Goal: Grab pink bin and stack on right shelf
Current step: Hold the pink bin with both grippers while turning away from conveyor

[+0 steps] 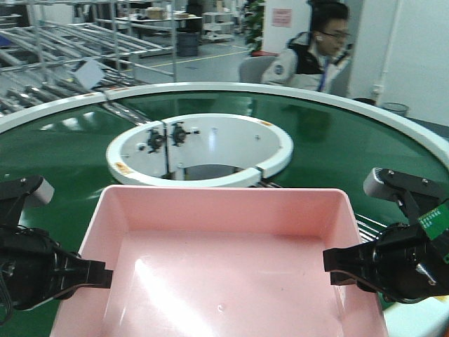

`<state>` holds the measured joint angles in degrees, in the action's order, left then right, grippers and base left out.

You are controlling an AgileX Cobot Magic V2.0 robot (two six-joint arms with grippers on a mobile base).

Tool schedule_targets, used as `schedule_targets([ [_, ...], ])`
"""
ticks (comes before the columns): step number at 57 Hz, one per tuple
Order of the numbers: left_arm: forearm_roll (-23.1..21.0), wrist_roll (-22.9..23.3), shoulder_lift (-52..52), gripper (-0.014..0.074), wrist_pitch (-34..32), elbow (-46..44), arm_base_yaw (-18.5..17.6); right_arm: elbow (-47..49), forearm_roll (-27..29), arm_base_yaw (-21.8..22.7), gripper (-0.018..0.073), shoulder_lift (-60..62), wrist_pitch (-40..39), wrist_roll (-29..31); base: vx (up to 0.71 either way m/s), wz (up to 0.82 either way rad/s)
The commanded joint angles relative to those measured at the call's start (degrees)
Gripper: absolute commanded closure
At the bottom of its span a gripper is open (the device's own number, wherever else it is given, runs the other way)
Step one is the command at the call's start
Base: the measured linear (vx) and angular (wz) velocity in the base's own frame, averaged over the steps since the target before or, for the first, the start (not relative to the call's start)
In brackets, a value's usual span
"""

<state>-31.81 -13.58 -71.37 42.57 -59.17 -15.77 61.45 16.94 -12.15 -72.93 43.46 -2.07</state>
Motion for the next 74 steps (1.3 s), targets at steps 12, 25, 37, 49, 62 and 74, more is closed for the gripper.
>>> schedule_targets([
  [12, -4.52, -0.87, 1.87, 0.0604, 1.00, -1.69, -0.42, 2.34, 2.73, 0.21, 0.0568, 1.80, -4.63, 0.18, -0.20, -0.56],
  [25, -4.52, -0.87, 1.87, 0.0604, 1.01, -1.69, -0.42, 2.34, 2.73, 0.21, 0.0568, 1.87, -4.64, 0.18, -0.16, -0.75],
  [37, -4.52, -0.87, 1.87, 0.0604, 1.01, -1.69, -0.42, 2.34, 2.73, 0.21, 0.0568, 1.87, -4.64, 0.18, -0.12, -0.83],
  [49, -4.52, -0.87, 1.87, 0.0604, 1.01, -1.69, -0.42, 2.34, 2.73, 0.21, 0.0568, 1.87, -4.64, 0.18, -0.06, -0.78],
  [62, -4.52, -0.87, 1.87, 0.0604, 1.01, -1.69, -0.42, 2.34, 2.73, 0.21, 0.0568, 1.87, -4.64, 0.18, 0.03, -0.66],
  [74, -4.52, -0.87, 1.87, 0.0604, 0.91, -1.69, -0.42, 2.34, 2.73, 0.21, 0.0568, 1.87, -4.64, 0.18, 0.13, -0.58],
])
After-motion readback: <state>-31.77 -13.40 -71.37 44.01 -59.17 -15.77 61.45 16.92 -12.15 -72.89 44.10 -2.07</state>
